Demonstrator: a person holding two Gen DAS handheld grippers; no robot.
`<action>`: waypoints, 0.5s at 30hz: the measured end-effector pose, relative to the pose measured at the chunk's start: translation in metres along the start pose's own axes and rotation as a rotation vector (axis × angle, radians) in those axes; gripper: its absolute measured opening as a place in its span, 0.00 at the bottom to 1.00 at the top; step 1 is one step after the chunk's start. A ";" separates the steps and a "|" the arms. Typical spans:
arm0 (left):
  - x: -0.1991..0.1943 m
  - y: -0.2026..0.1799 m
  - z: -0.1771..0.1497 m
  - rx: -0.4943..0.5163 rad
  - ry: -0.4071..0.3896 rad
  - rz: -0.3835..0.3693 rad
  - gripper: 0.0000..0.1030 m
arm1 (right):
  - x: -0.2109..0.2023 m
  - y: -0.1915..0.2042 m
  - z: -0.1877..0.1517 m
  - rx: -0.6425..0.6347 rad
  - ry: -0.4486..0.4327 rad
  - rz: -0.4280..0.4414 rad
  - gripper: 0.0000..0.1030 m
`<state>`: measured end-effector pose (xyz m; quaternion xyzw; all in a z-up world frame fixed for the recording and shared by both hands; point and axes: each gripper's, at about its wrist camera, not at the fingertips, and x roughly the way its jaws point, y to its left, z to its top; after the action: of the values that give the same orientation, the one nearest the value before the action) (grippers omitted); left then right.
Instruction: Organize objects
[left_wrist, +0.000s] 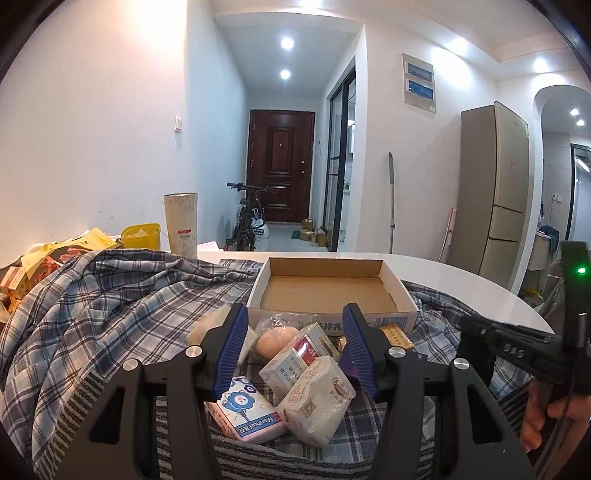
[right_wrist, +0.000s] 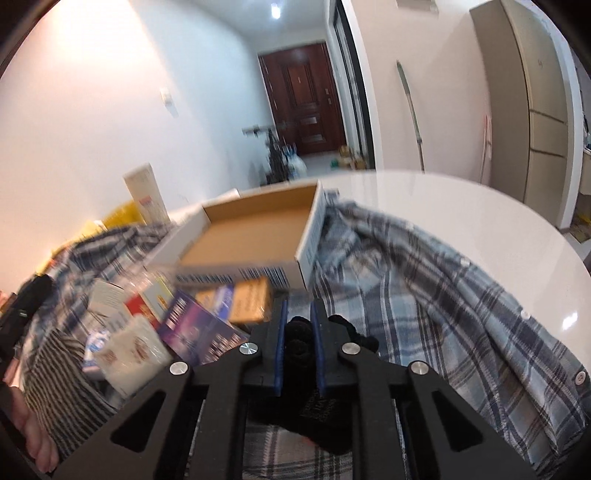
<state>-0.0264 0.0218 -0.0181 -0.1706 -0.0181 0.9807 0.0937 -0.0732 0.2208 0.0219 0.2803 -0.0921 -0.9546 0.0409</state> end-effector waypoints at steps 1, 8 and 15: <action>0.001 0.002 0.000 -0.006 0.017 -0.003 0.54 | -0.004 0.001 0.001 -0.002 -0.023 0.010 0.12; 0.027 0.043 0.007 -0.091 0.183 -0.010 0.54 | -0.003 0.008 0.003 -0.022 -0.028 0.028 0.12; 0.063 0.086 0.024 -0.080 0.292 0.058 0.64 | -0.002 0.005 0.002 -0.019 -0.025 0.029 0.12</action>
<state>-0.1079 -0.0508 -0.0222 -0.3156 -0.0384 0.9462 0.0599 -0.0721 0.2164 0.0253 0.2666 -0.0874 -0.9582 0.0564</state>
